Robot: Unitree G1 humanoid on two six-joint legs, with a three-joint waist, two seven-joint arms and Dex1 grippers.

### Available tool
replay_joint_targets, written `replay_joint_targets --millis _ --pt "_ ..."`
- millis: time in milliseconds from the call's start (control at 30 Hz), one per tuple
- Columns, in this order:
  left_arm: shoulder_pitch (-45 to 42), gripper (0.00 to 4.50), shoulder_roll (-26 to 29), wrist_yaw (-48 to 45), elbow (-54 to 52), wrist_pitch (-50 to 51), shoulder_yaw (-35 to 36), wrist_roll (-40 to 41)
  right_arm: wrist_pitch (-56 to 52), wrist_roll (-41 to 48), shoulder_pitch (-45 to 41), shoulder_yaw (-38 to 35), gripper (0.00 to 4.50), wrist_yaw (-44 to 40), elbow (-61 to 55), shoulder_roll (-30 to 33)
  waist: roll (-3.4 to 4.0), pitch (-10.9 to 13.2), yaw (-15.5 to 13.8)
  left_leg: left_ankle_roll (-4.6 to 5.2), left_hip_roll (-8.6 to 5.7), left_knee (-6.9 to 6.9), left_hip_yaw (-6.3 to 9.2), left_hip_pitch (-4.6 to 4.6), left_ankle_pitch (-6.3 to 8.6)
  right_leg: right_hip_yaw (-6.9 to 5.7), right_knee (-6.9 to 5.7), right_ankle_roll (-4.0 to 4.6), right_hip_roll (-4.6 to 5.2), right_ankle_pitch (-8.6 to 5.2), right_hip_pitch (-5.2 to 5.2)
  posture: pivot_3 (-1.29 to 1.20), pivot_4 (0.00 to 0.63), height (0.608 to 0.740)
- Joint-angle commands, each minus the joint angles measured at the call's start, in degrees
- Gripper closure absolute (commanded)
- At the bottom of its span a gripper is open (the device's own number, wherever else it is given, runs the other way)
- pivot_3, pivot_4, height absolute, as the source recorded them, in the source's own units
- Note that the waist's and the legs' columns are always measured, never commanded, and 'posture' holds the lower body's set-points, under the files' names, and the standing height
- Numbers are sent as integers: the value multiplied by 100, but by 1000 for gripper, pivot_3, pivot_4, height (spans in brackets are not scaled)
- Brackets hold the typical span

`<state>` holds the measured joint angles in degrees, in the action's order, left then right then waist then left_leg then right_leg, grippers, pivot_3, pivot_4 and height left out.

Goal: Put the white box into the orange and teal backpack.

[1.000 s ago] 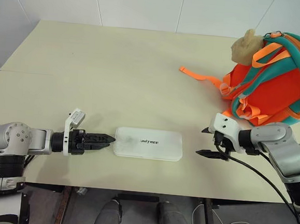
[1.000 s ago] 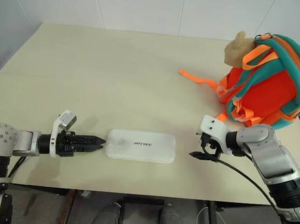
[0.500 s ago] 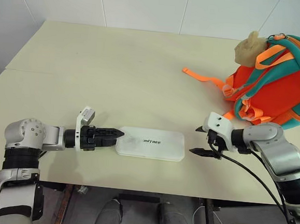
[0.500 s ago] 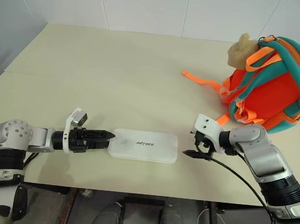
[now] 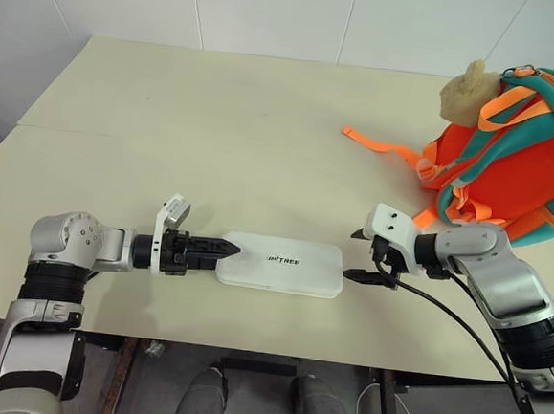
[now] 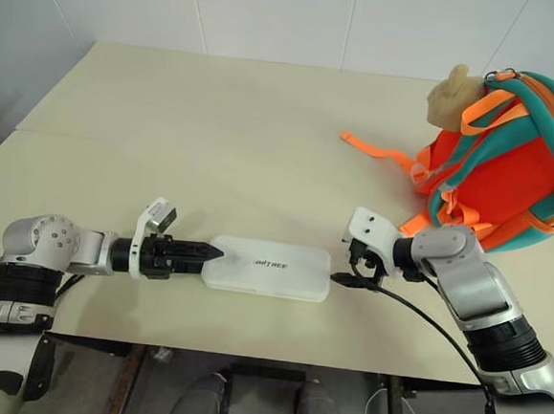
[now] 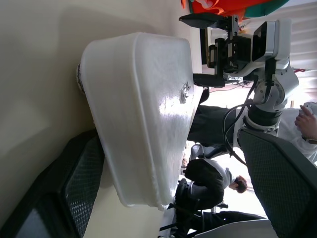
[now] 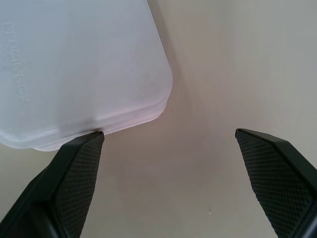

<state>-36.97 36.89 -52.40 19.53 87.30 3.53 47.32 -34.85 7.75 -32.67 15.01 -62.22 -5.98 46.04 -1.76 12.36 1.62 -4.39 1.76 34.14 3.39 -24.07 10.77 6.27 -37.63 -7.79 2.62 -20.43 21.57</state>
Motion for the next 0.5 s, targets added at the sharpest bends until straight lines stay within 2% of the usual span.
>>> replay_joint_targets --millis 33,67,333,500 --pt "14 447 -56 -52 219 -130 -237 -201 121 -44 -123 -72 0 52 -34 -43 0 0 0 0 0 0 0 0 0 0 0 0 0 0 -1 0 150 740" --pt "-4 629 -53 -89 240 -169 -264 -220 125 -50 -125 -76 0 56 -23 -41 0 0 1 0 0 0 0 0 0 0 0 0 0 0 -1 0 150 740" --pt "-151 3052 17 -327 446 -419 -495 -423 149 -56 -120 -118 0 78 15 4 0 0 13 0 1 -5 0 -2 1 -1 8 0 -1 0 1 0 150 740" --pt "-227 3184 172 -523 464 -674 -910 -707 118 16 -122 -240 0 99 -5 -3 -1 0 14 0 1 -4 0 -2 0 -1 8 -1 -1 1 0 0 150 740"
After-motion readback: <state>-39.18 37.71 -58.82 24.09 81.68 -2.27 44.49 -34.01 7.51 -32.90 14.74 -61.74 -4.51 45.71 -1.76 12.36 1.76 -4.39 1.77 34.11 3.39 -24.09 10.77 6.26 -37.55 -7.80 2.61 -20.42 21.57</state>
